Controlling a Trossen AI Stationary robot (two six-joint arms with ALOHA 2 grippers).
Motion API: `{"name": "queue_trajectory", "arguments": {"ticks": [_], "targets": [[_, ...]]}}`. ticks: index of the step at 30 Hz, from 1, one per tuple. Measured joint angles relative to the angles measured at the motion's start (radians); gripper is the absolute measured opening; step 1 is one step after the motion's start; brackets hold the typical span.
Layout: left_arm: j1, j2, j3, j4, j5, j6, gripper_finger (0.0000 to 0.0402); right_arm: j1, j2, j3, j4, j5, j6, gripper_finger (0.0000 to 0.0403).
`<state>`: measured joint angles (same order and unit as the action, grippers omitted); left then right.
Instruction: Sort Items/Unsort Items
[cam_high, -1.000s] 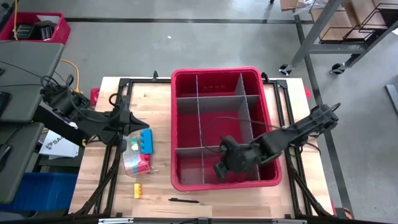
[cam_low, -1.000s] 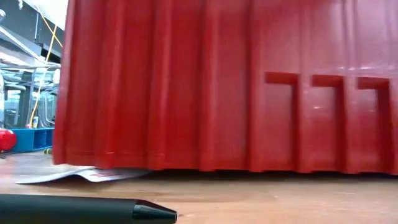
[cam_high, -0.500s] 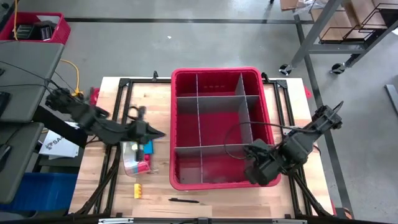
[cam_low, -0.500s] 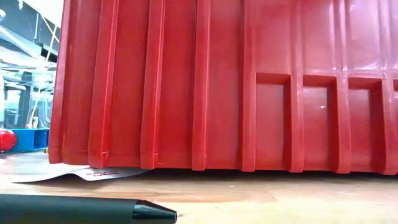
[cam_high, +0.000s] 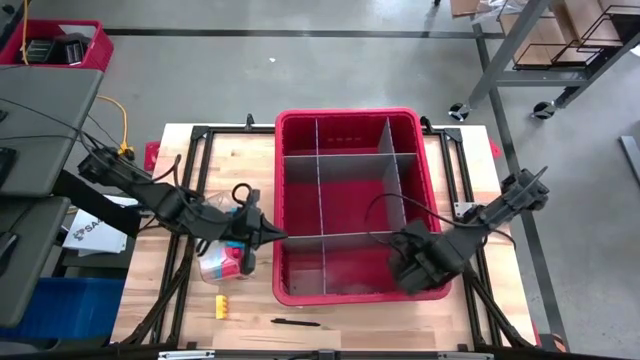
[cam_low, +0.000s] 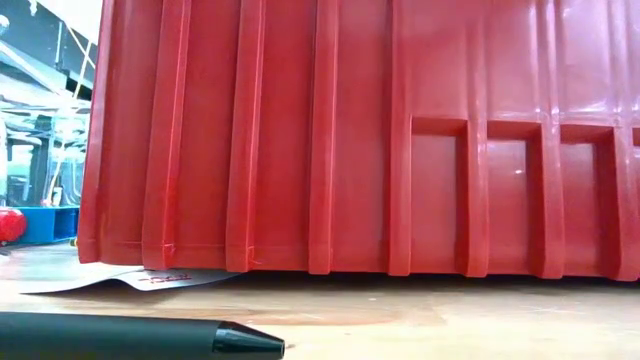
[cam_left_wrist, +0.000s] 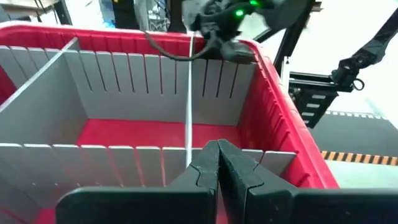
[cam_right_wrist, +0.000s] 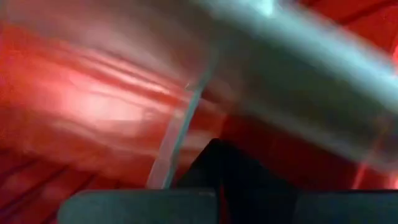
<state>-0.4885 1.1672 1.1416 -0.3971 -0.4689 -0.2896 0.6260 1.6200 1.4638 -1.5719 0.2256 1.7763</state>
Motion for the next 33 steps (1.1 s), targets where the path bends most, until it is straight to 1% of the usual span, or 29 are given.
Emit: {"name": "queue_trajectory", "arguments": {"ticks": [4, 6, 10, 12, 17, 19, 21, 24, 27, 30, 33], "targets": [[-0.005, 0.015, 0.0, -0.017, 0.013, -0.024, 0.0, -0.031, 0.0, -0.04, 0.009, 0.007, 0.0, 0.0], [-0.011, 0.028, 0.0, -0.049, 0.012, -0.033, 0.0, -0.037, 0.0, -0.05, 0.035, 0.029, -0.002, 0.0], [-0.009, 0.067, 0.0, -0.089, 0.011, -0.039, 0.0, -0.044, 0.001, -0.055, 0.157, 0.07, -0.049, 0.0], [-0.002, 0.082, 0.0, -0.072, 0.006, -0.02, 0.0, -0.043, 0.002, -0.055, 0.209, 0.115, -0.053, 0.0], [0.055, 0.109, 0.0, 0.096, 0.001, 0.088, 0.0, -0.044, 0.004, -0.055, 0.193, 0.115, -0.024, 0.0], [0.092, 0.119, 0.0, 0.168, 0.014, 0.144, 0.0, -0.044, 0.005, -0.055, 0.194, 0.109, -0.023, 0.0], [0.133, 0.139, 0.002, 0.206, 0.02, 0.181, 0.0, -0.044, 0.005, -0.055, 0.194, 0.108, -0.023, 0.0], [0.203, 0.196, 0.002, 0.217, 0.032, 0.191, 0.0, -0.044, 0.005, -0.055, 0.197, 0.106, -0.023, 0.0], [0.249, 0.266, 0.0, 0.29, 0.094, 0.188, 0.0, -0.044, 0.005, -0.055, 0.197, 0.105, -0.023, 0.0], [0.253, 0.329, 0.0, 0.403, 0.066, 0.187, 0.0, -0.044, 0.005, -0.055, 0.197, 0.104, -0.024, 0.0], [0.24, 0.374, 0.0, 0.482, 0.037, 0.188, 0.0, -0.044, 0.005, -0.055, 0.195, 0.103, -0.025, 0.0]]}}
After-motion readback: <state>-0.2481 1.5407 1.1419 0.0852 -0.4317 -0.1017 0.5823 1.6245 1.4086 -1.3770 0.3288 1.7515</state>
